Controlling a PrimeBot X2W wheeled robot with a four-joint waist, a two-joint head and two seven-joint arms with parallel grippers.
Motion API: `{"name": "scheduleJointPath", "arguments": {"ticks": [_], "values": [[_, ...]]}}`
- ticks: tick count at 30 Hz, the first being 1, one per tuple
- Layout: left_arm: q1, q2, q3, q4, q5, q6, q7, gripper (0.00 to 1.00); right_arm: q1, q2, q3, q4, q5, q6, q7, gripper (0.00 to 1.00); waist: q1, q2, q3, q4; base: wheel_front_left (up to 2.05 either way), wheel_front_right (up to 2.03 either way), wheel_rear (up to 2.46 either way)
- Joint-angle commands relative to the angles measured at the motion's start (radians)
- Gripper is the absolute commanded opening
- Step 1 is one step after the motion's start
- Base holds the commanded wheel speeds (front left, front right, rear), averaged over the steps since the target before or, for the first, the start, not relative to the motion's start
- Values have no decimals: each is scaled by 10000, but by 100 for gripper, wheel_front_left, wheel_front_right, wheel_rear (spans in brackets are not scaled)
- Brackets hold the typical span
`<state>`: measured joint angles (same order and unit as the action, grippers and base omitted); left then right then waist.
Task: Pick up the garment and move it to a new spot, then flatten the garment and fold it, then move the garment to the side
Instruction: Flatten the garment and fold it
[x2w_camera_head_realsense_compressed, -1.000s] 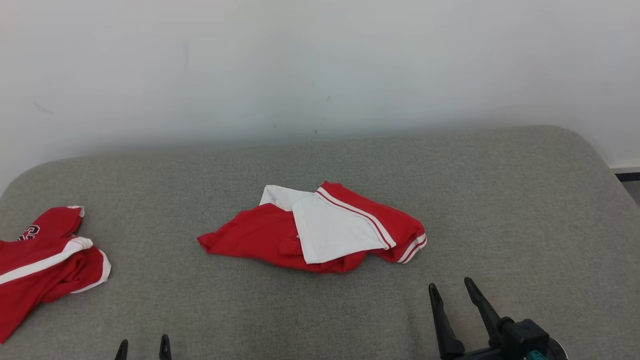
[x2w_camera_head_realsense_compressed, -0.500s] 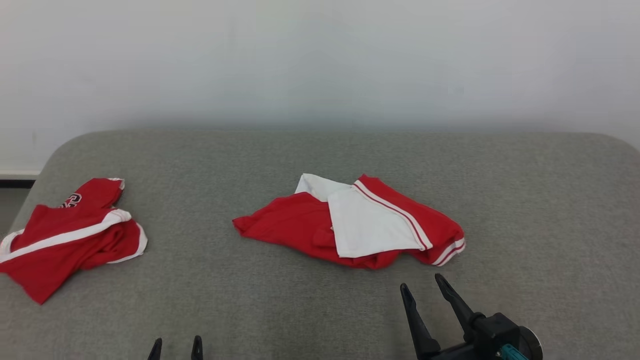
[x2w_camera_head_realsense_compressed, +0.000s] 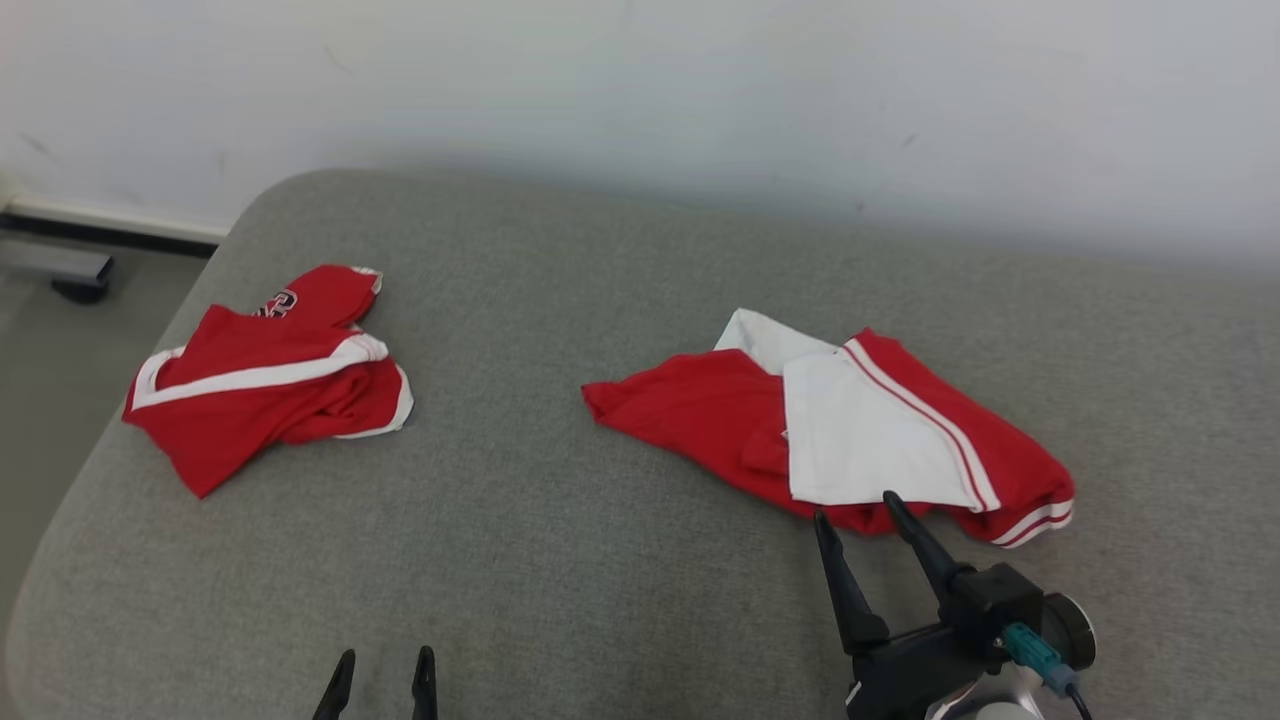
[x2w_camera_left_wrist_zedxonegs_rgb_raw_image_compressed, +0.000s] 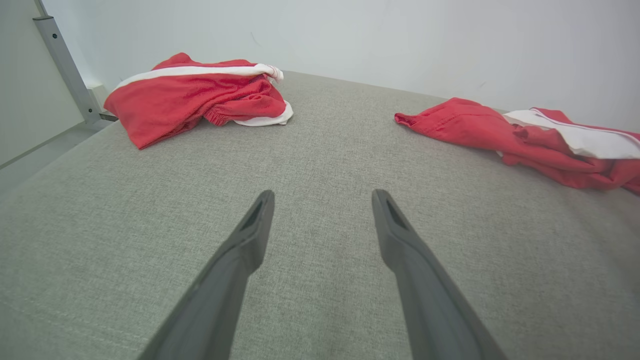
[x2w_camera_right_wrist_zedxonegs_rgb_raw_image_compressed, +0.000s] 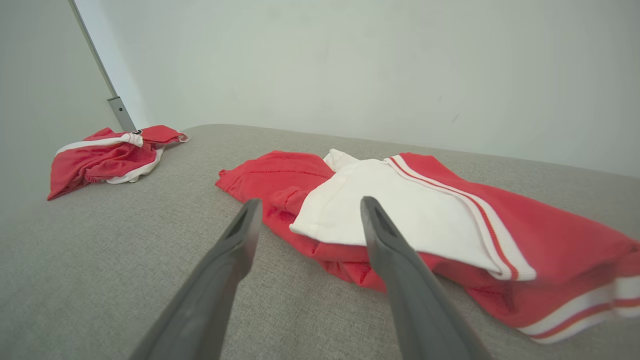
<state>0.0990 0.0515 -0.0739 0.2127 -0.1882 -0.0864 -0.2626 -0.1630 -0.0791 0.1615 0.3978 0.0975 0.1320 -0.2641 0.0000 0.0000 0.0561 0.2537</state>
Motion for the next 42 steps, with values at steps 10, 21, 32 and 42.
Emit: {"name": "scheduleJointPath", "arguments": {"ticks": [10,21,32,42], "values": [[-525,-17,-514,-124,-475,162,-34,100,-618,-119,-352,252,-407,-25,-5,100,0,0,1258,644,0,0,0],[-845,-16,-743,-17,-673,245,-34,100,-765,-154,-437,220,-593,-25,-5,96,0,0,1605,578,0,0,0],[-924,-13,-769,178,-618,212,-34,100,-656,-67,-539,-152,-527,-25,-5,0,0,0,1603,437,0,0,0],[-646,-13,-453,400,-252,42,-34,100,-175,49,-258,-559,-310,-25,-4,0,0,0,847,-406,0,0,0]]}}
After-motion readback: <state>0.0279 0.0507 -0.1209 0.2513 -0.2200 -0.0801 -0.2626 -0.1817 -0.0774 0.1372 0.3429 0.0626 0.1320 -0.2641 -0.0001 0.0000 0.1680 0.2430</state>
